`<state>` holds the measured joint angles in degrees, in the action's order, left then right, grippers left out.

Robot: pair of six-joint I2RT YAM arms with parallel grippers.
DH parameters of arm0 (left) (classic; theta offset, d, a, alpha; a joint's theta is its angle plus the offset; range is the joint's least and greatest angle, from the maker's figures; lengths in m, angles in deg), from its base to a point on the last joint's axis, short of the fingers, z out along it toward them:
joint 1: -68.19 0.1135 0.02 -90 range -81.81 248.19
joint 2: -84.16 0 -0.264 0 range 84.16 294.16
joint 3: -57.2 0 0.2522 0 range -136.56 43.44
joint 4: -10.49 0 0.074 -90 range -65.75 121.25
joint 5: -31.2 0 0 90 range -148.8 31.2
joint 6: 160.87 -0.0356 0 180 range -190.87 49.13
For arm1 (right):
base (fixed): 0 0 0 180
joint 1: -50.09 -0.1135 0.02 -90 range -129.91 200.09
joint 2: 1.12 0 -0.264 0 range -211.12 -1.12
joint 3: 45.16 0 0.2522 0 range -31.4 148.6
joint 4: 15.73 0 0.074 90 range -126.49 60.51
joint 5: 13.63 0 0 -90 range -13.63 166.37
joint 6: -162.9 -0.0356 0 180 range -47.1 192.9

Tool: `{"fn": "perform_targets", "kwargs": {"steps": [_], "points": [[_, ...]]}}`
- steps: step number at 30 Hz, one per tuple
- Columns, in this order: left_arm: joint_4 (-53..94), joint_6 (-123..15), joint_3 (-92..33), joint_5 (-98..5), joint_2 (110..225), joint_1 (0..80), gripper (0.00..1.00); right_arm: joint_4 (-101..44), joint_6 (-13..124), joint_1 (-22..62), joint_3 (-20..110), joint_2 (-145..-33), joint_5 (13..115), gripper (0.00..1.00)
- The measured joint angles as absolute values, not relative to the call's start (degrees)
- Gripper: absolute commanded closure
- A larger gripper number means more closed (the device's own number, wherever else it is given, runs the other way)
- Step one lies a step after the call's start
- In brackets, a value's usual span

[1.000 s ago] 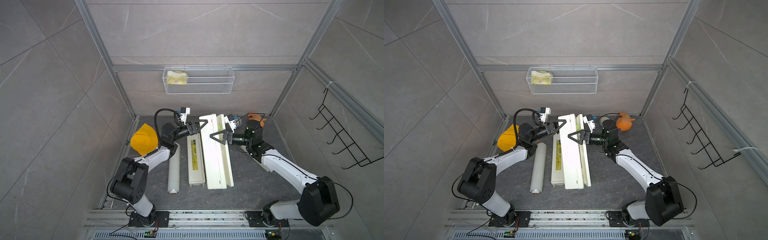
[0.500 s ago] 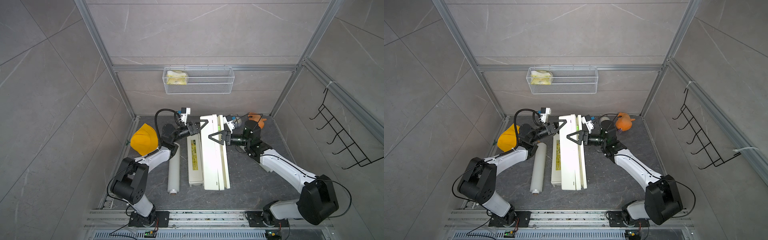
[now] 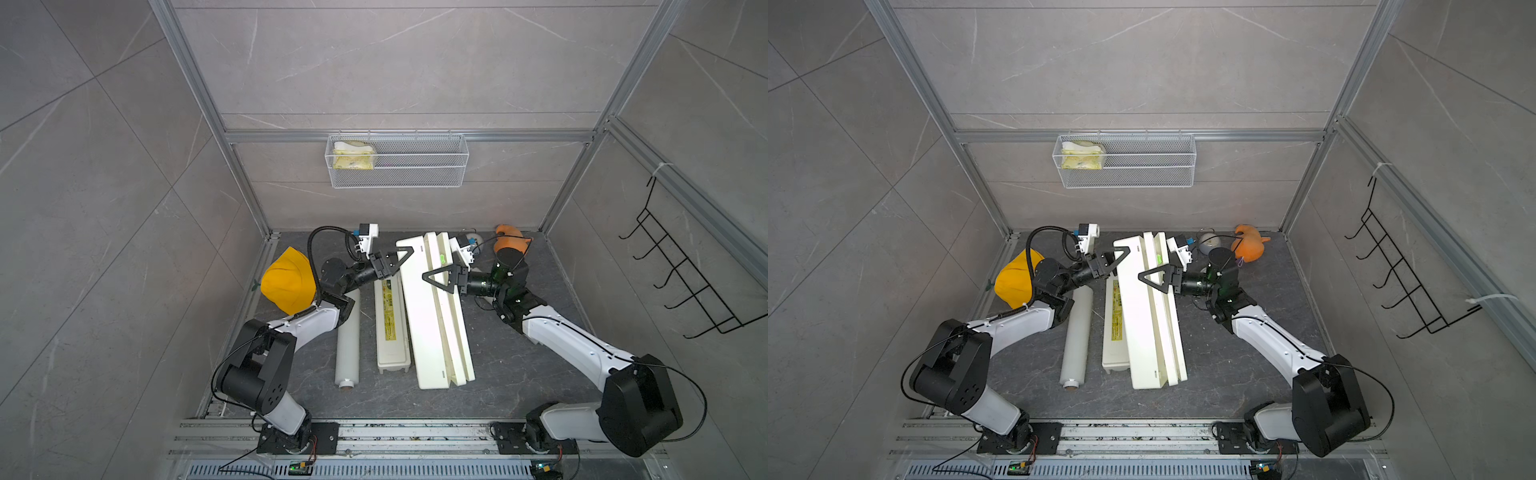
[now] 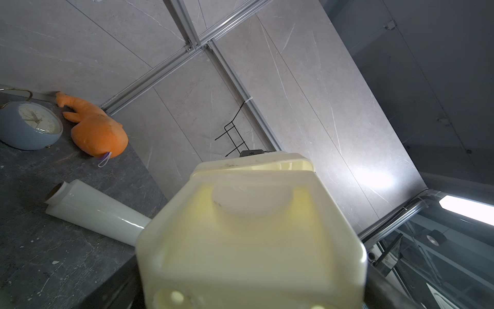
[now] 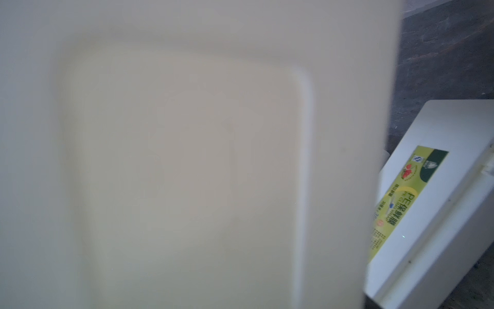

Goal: Put plastic wrap rolls into dispensers
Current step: Open the lid of the plastic wrap cutting box.

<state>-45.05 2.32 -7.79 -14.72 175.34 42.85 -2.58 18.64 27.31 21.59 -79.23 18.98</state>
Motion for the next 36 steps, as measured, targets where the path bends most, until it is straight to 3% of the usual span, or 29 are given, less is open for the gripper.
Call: {"fn": "perform_targets", "kwargs": {"steps": [8, 20, 25, 33, 36], "points": [[-45.57, 2.78, -6.98, -14.09, 175.34, 42.85, 0.29, -10.49, 23.86, 27.28, 21.83, -76.47, 23.05, 0.33], [-50.69, 5.97, -7.11, -13.02, 176.80, 43.48, 0.29, 2.69, 14.46, 28.51, 19.04, -78.07, 19.35, 0.34], [-51.80, 5.55, -7.24, -13.04, 176.78, 44.31, 0.30, 3.92, 12.63, 29.49, 18.95, -78.09, 19.00, 0.40], [-47.32, 2.41, -7.22, -16.62, 177.17, 48.53, 0.30, -7.93, 19.99, 30.67, 19.30, -73.48, 27.46, 0.40], [-46.12, 1.93, -7.22, -16.65, 177.17, 48.27, 0.30, -18.62, 26.35, 30.61, 22.10, -73.22, 31.94, 0.40]]}}
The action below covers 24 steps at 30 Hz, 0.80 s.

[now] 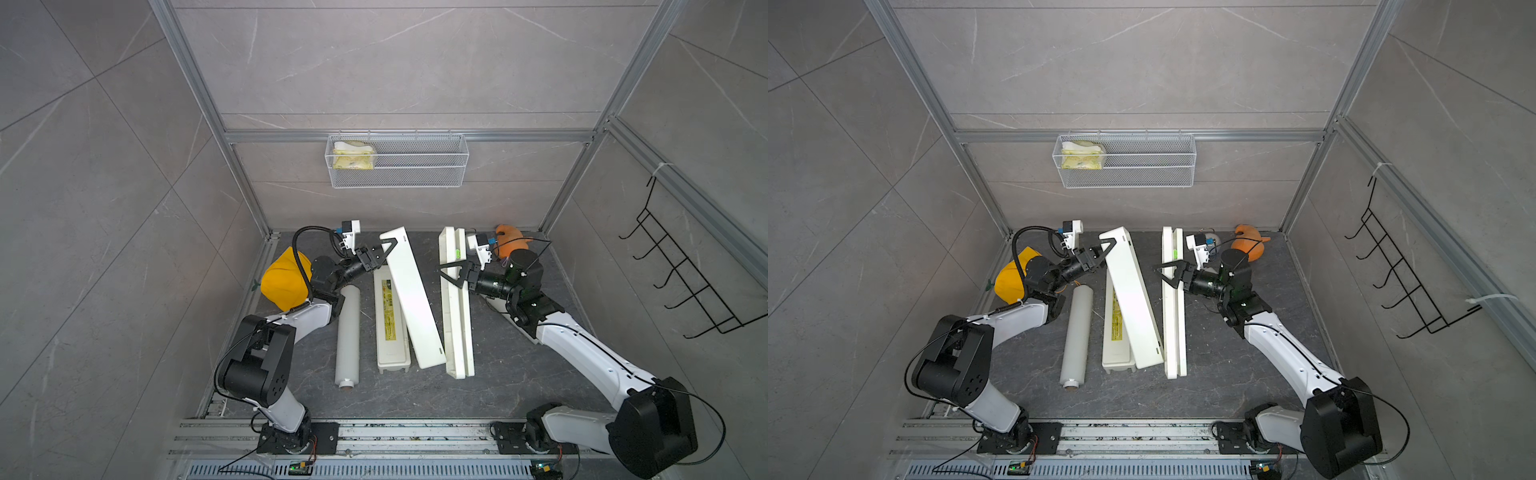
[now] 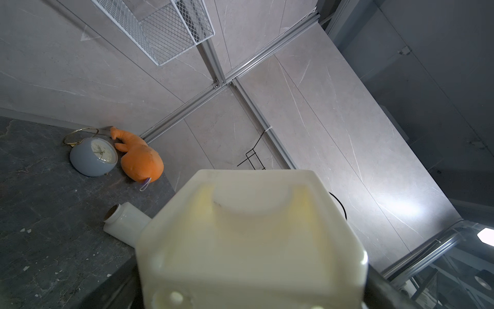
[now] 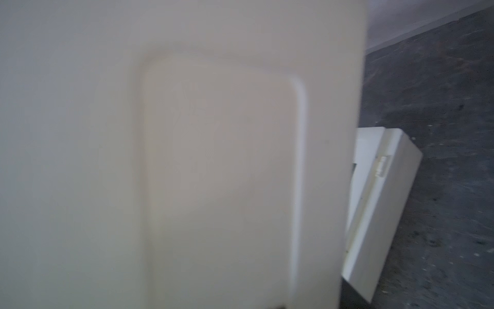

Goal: Put plastic wrap rolls into dispensers
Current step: Open the lid of the plastic wrap cutting box, then place the lid at the center of the board.

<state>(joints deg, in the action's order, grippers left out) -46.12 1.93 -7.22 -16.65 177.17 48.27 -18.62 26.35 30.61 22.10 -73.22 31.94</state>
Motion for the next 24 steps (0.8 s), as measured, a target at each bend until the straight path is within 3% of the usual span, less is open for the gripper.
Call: {"fn": "perform_targets", "kwargs": {"steps": [5, 11, 21, 24], "points": [[-43.76, 0.94, -7.22, -16.51, 177.17, 48.20, 0.29, -41.11, 39.42, 30.56, 31.54, -73.44, 44.88, 0.39], [-39.28, -1.05, -7.22, -15.86, 176.67, 48.20, 0.29, -58.16, 52.12, 30.43, 37.44, -77.31, 60.49, 0.38], [-33.75, -3.82, -7.26, -14.15, 174.59, 48.64, 0.29, -68.67, 62.29, 26.74, 38.05, -94.42, 78.43, 0.34], [-33.24, -3.89, -7.26, -14.00, 174.59, 48.64, 0.29, -69.15, 62.72, 26.80, 38.84, -98.73, 80.73, 0.22]]}}
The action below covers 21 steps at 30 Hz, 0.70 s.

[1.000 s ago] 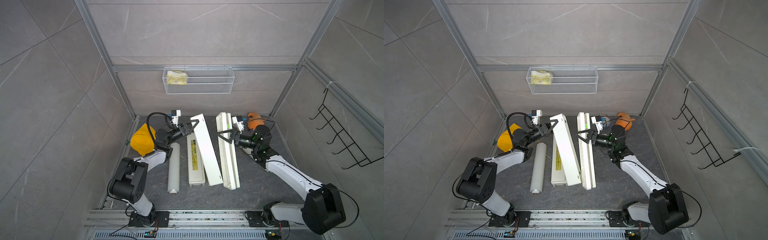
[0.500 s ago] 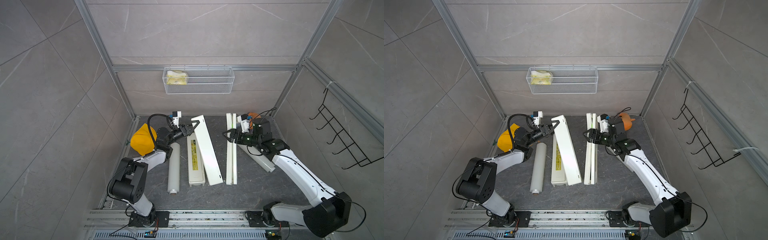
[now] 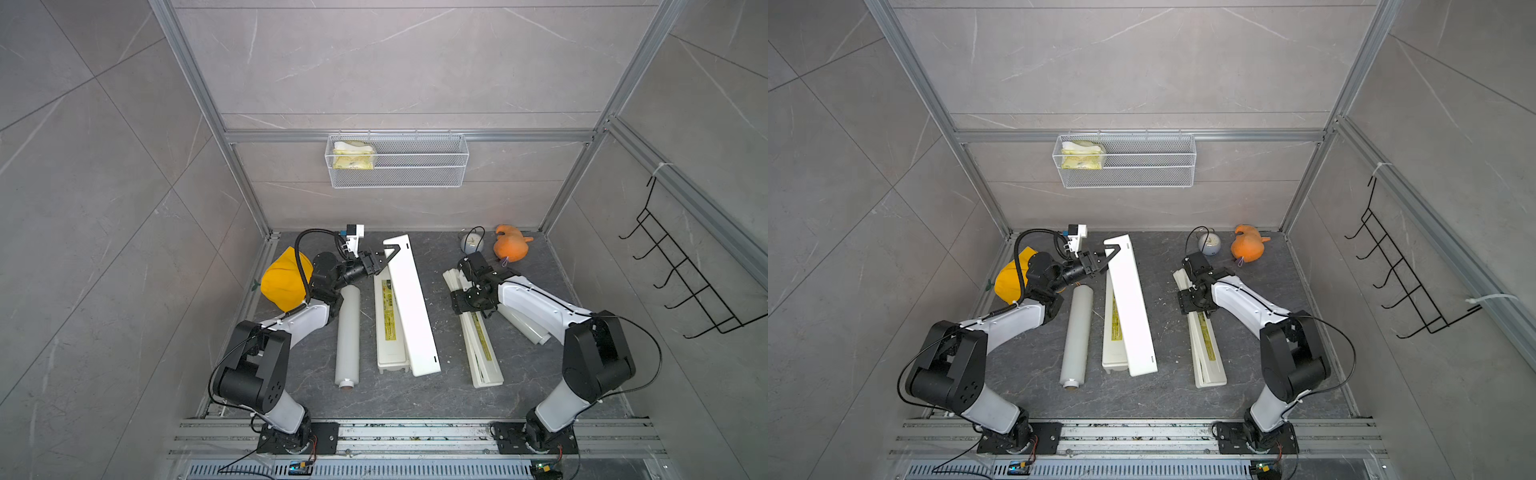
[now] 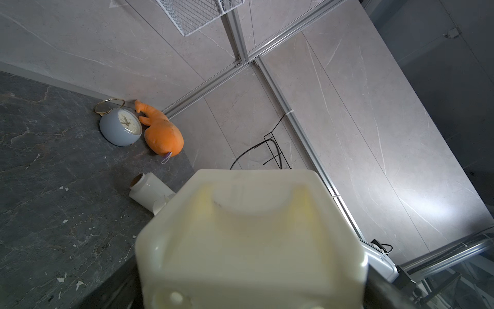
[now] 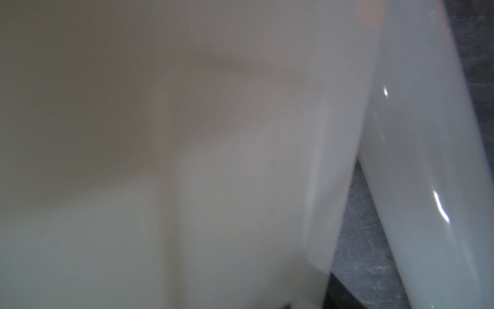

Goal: Put plastic wrap rolls into dispensers
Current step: Place the lid at the center of the board.

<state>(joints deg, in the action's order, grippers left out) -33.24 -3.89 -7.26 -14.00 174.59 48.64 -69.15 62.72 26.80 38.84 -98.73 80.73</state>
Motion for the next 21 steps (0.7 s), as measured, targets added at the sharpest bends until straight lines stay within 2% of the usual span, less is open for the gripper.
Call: {"fn": "perform_targets", "kwargs": {"steps": [3, 7, 17, 21], "points": [[-32.68, -3.93, -7.26, -13.72, 174.59, 48.64, 0.28, -69.22, 63.29, 26.80, 40.19, -102.22, 81.71, 0.09], [-32.35, -4.15, -7.26, -13.67, 174.59, 48.64, 0.28, -69.15, 63.71, 26.80, 40.94, -105.37, 81.95, 0.01], [-31.21, -5.11, -7.26, -13.67, 174.29, 48.64, 0.27, -69.20, 64.25, 26.83, 40.92, -105.63, 81.43, 0.00], [-31.10, -5.11, -7.26, -13.74, 174.29, 48.64, 0.27, -69.65, 65.11, 27.85, 40.22, -100.58, 77.56, 0.00]]}}
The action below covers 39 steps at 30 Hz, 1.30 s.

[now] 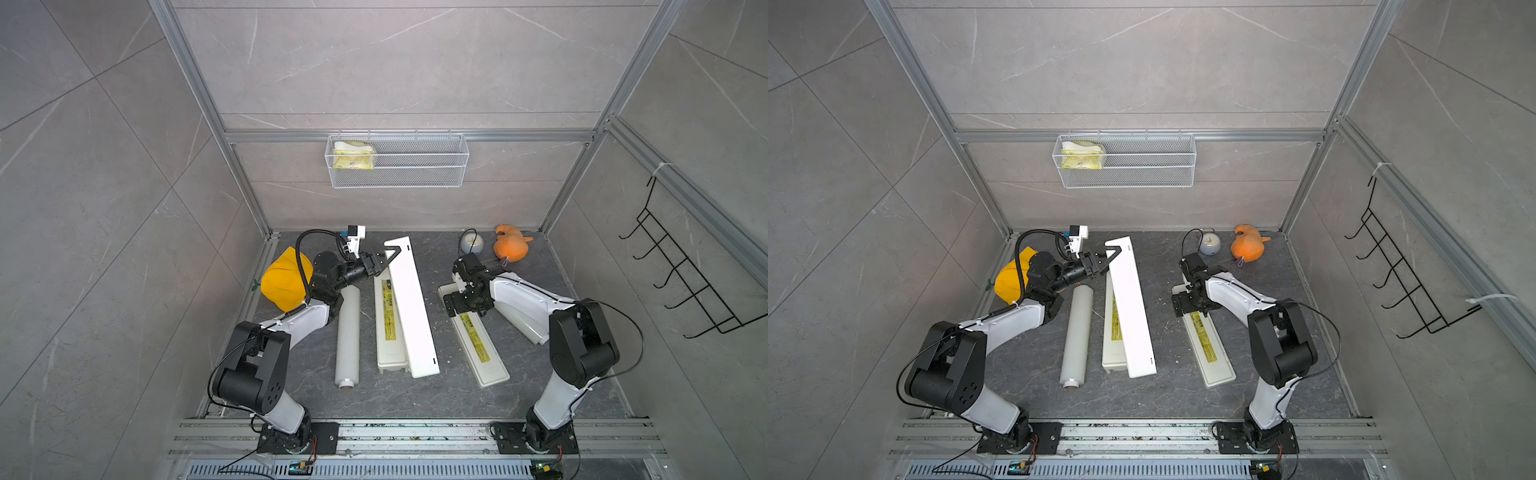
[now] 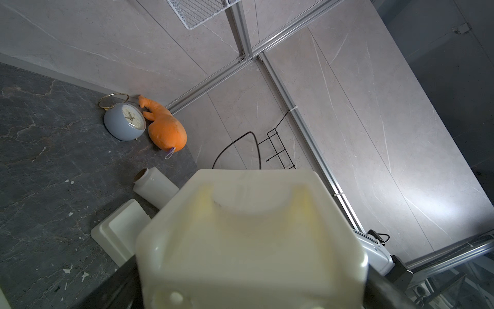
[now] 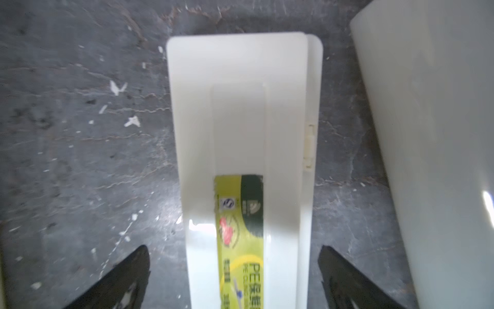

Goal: Put plastic wrap rolls into dispensers
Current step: Place the lid at the center of the board, then place the plastic wrap cutting box at the center of the board.

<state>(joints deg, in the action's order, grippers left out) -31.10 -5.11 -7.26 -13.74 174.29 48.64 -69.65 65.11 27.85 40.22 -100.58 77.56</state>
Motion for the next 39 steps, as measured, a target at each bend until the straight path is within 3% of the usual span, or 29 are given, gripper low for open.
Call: {"fn": "perform_targets", "kwargs": {"steps": [10, 18, 25, 29, 32, 39], "points": [[-30.40, -5.11, -9.60, -15.68, 176.41, 47.31, 0.27, -68.82, 65.06, 31.57, 40.17, -77.22, 53.93, 0.02], [-30.62, -5.05, -12.70, -16.71, 179.71, 45.14, 0.27, -56.28, 56.45, 31.33, 34.51, -73.72, 31.13, 0.02], [-31.58, -4.39, -14.82, -16.78, 182.46, 43.90, 0.27, -48.76, 51.21, 26.48, 32.54, -75.71, 23.66, 0.10], [-34.27, -2.82, -16.11, -16.80, 183.95, 43.40, 0.28, -44.93, 48.91, 24.88, 31.95, -77.68, 22.06, 0.22], [-36.06, -1.62, -16.42, -16.75, 184.73, 43.09, 0.28, -42.81, 47.29, 24.31, 31.76, -79.10, 21.41, 0.38], [-39.47, 1.01, -16.57, -16.60, 184.91, 42.78, 0.22, -37.37, 43.69, 23.96, 30.64, -79.82, 19.29, 0.90]]}}
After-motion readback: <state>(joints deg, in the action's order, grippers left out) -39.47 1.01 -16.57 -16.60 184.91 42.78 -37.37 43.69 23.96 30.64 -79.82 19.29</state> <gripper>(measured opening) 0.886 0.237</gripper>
